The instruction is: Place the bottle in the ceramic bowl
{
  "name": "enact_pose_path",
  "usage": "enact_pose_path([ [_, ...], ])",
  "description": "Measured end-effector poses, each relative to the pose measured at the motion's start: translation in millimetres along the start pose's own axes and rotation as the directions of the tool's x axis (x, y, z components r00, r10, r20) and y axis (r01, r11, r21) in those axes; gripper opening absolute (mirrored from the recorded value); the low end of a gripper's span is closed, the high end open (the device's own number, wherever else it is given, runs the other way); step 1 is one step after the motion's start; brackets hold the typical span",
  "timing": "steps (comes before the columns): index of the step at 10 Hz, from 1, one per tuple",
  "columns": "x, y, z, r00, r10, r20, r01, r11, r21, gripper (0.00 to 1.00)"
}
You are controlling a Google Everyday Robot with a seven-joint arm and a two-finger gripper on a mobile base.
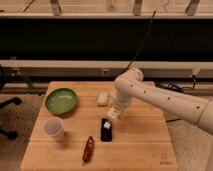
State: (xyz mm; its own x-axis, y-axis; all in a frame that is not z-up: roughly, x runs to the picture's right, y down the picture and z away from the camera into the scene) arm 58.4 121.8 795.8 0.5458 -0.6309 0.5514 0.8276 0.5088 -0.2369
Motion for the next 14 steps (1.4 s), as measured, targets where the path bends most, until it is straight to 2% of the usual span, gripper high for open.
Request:
enact_pose_path([
  [4, -20, -61, 0, 0.994, -0.112, 0.000, 0.112, 0.994, -0.004, 0.19],
  [5, -19, -70, 2, 0.992, -0.129, -0.002, 0.129, 0.992, -0.014, 0.19],
  [7, -11, -104, 11, 0.985, -0.172, 0.004, 0.173, 0.985, -0.027, 0.19],
  [10, 3, -130, 18, 0.979, -0.203, 0.019, 0.204, 0.978, -0.040, 0.19],
  [14, -8, -155, 13, 0.968, -0.247, 0.031, 0.248, 0.968, -0.024, 0.19],
])
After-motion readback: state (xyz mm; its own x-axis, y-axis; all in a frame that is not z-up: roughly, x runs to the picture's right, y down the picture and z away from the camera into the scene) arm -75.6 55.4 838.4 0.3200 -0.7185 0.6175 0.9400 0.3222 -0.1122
